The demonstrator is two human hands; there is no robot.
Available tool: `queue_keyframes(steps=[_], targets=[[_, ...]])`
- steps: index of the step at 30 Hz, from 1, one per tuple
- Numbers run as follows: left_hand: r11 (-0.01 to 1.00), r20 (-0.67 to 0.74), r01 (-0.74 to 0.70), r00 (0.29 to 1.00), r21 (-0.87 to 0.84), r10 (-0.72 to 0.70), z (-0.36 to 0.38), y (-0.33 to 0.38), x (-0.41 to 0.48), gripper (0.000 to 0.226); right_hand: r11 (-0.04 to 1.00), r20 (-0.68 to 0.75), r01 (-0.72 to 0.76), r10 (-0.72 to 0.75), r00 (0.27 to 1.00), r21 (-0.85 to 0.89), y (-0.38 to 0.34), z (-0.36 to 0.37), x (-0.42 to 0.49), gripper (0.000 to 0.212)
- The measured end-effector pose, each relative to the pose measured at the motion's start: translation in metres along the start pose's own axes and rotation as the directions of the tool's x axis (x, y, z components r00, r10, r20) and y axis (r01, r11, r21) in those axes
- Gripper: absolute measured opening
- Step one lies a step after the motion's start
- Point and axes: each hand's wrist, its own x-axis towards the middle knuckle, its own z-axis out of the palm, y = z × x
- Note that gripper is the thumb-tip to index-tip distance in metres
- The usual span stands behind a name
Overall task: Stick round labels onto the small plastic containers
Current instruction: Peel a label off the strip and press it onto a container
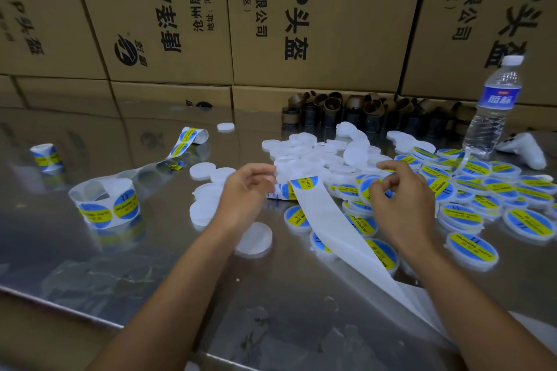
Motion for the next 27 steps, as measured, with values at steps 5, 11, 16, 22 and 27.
queue_keyframes(steps=[5, 11, 16, 22, 27], targets=[[0.945, -0.046, -0.043, 0.997, 0.324, 0.061, -0.045, -0.008, 0.009, 0.018, 0.999, 0.012, 0.011, -0.012, 1.0, 0.031, 0.0, 0.003, -0.002, 0.021], [0.77, -0.029, 0.058, 0.998, 0.636, -0.051, -0.076, -0.025, 0.01, 0.024, 0.999, 0.032, 0.015, -0.016, 0.999, 0.044, 0.0, 0.004, -0.003, 0.022], [0.741, -0.025, 0.038, 0.999, 0.671, -0.028, -0.074, -0.025, 0.01, 0.03, 0.998, 0.036, 0.014, -0.016, 0.999, 0.056, 0.0, 0.004, -0.002, 0.022], [0.69, -0.015, -0.076, 0.992, 0.719, 0.125, -0.065, -0.019, 0.007, 0.04, 0.998, 0.019, 0.031, -0.032, 0.999, 0.063, -0.001, 0.006, -0.003, 0.02], [0.819, 0.086, -0.221, 0.975, 0.53, 0.207, -0.039, -0.003, 0.001, 0.043, 0.971, 0.099, -0.013, -0.01, 0.995, 0.237, -0.013, 0.009, -0.008, 0.02]])
